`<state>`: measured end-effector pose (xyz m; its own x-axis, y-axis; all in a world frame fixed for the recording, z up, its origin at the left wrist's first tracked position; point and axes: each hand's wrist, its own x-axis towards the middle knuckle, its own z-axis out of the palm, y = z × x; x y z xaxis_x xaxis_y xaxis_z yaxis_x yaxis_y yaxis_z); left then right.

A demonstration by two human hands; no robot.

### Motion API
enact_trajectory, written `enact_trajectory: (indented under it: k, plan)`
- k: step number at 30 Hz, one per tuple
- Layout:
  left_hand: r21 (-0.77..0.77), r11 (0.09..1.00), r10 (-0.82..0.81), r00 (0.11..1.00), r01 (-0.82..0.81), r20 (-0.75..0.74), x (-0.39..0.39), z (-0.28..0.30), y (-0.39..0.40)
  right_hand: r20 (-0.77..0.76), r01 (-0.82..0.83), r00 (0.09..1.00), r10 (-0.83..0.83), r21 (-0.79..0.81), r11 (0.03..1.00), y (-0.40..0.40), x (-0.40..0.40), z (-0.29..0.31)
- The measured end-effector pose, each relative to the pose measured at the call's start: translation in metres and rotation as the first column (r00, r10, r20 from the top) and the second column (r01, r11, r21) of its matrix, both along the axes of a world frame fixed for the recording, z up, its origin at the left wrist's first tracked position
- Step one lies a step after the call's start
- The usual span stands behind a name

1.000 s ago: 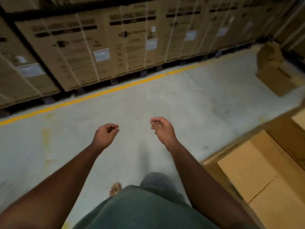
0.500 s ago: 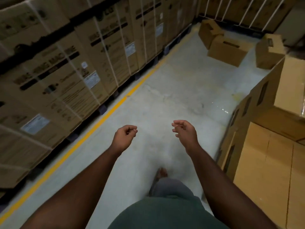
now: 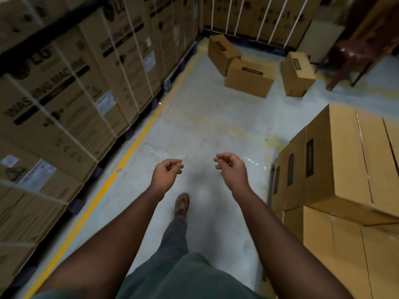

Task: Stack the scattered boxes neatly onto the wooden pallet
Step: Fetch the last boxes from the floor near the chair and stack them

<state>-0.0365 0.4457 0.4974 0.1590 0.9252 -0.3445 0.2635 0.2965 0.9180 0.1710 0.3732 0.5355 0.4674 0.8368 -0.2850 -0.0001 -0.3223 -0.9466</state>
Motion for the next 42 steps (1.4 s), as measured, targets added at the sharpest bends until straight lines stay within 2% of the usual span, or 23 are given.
enact_trajectory:
  k: [4,10,16,21,25,33,37,42]
  plan:
    - [-0.020,1.000,-0.011,1.000,0.011,0.027,0.039,-0.010,0.128,0.022,0.002,1.000,-0.001,-0.041,0.999,0.113,0.036,-0.009]
    - [-0.097,0.992,-0.080,0.997,0.080,0.008,0.118,0.013,0.290,0.022,0.141,0.990,-0.141,-0.021,0.990,0.256,0.124,0.014]
    - [-0.081,0.974,-0.211,0.977,0.212,0.024,0.245,0.021,0.426,-0.016,0.291,0.956,-0.292,-0.023,0.956,0.361,0.234,0.009]
    - [-0.078,0.971,-0.223,0.974,0.225,0.029,0.373,0.005,0.542,-0.008,0.362,0.932,-0.362,-0.026,0.932,0.467,0.356,-0.024]
    - [-0.080,0.971,-0.224,0.975,0.223,0.001,0.470,0.007,0.623,-0.020,0.357,0.933,-0.360,-0.078,0.931,0.560,0.458,-0.028]
    - [-0.094,0.979,-0.181,0.983,0.181,0.015,0.637,0.031,0.784,-0.020,0.262,0.964,-0.265,-0.106,0.959,0.755,0.621,0.010]
    - [-0.148,0.979,-0.140,0.990,0.143,0.025,0.711,0.005,0.876,-0.209,0.236,0.940,-0.271,-0.180,0.955,0.860,0.678,-0.008]
    - [-0.251,0.961,-0.098,0.992,0.114,0.074,0.806,-0.041,1.004,-0.183,0.208,0.948,-0.259,-0.257,0.944,0.989,0.751,-0.042]
